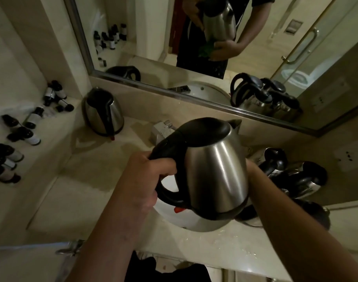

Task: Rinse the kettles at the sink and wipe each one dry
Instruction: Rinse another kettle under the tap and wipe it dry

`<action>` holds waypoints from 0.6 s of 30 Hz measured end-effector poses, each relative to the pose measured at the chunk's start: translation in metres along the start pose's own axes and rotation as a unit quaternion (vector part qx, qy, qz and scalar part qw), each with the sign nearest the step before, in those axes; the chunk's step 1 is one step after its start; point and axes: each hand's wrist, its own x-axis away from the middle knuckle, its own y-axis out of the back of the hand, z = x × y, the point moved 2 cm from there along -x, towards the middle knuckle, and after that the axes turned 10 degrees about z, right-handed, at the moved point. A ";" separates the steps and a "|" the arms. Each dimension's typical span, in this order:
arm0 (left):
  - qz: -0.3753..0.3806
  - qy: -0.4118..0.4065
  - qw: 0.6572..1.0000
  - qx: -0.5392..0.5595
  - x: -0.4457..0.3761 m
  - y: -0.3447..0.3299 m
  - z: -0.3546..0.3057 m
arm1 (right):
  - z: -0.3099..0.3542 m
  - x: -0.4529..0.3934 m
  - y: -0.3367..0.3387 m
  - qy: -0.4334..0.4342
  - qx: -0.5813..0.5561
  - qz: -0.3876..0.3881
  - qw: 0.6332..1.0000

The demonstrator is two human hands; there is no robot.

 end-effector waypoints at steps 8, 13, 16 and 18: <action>0.003 -0.029 0.997 -0.066 -0.004 -0.007 -0.006 | -0.009 0.015 0.013 0.116 -0.096 -0.005 0.989; 0.021 -0.054 0.996 -0.074 -0.005 -0.031 -0.009 | 0.007 0.025 0.016 0.163 -0.138 -0.075 0.974; 0.010 -0.071 0.993 -0.089 -0.004 -0.052 -0.010 | 0.027 0.032 0.012 0.215 -0.184 -0.130 0.950; 0.004 -0.078 0.991 -0.109 -0.001 -0.062 -0.012 | 0.033 0.035 0.009 0.275 -0.130 -0.175 0.937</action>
